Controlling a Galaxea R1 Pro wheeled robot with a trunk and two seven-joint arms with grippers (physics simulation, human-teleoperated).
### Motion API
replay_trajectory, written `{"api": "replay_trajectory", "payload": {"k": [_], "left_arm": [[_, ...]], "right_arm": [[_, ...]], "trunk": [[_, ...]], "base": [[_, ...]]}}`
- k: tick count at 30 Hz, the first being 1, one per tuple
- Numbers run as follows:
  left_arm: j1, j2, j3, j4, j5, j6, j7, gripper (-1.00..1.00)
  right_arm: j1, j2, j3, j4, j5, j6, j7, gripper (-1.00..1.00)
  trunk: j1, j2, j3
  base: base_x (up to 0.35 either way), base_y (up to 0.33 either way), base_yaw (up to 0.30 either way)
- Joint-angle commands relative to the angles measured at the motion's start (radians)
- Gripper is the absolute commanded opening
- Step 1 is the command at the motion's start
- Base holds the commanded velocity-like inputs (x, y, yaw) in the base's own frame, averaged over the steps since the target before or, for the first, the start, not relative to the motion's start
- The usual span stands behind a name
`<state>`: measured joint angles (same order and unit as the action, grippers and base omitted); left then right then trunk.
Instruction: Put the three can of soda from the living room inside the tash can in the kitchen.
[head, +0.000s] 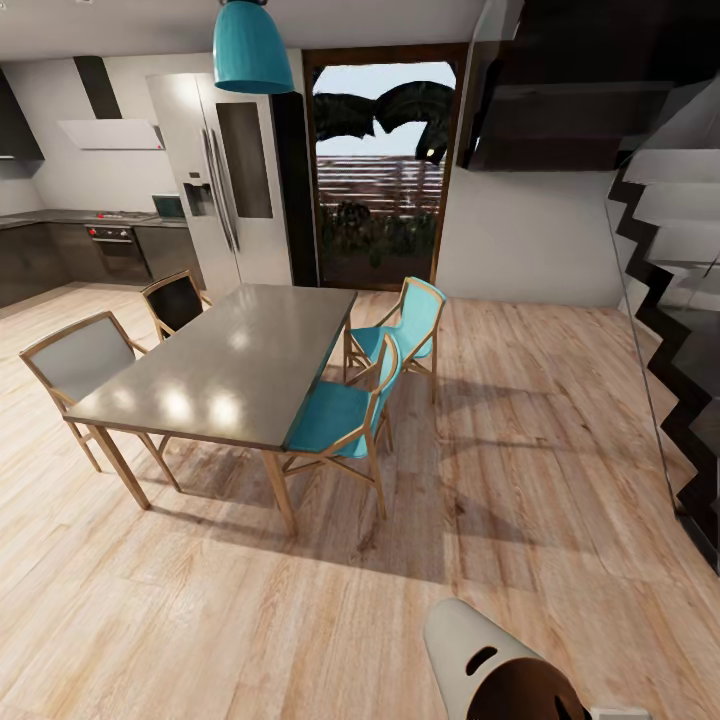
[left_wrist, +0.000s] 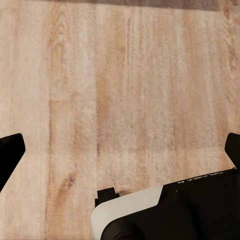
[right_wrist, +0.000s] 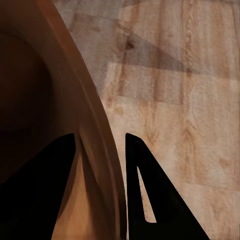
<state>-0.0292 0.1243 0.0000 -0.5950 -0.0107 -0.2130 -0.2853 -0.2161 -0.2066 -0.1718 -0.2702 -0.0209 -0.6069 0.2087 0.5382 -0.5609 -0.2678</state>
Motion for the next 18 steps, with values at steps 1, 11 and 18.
{"api": "replay_trajectory", "payload": {"k": [1,11,18], "left_arm": [[0.0,0.0,0.0,0.0,0.0,0.0,0.0,1.0],[0.0,0.0,0.002,-0.001,0.008,0.0,0.0,1.0],[0.0,0.0,0.003,-0.001,0.009,0.0,0.0,1.0]], "right_arm": [[0.0,0.004,-0.002,-0.001,0.002,-0.001,0.006,-1.0],[0.0,0.023,-0.005,-0.001,0.005,-0.001,0.005,-1.0],[0.0,0.024,-0.005,-0.001,0.004,-0.001,0.005,-1.0]], "trunk": [[0.0,0.0,0.0],[0.0,0.0,0.0],[0.0,0.0,0.0]], "base": [[0.0,0.0,0.046],[0.0,0.143,0.195],[0.0,0.278,0.243]]}}
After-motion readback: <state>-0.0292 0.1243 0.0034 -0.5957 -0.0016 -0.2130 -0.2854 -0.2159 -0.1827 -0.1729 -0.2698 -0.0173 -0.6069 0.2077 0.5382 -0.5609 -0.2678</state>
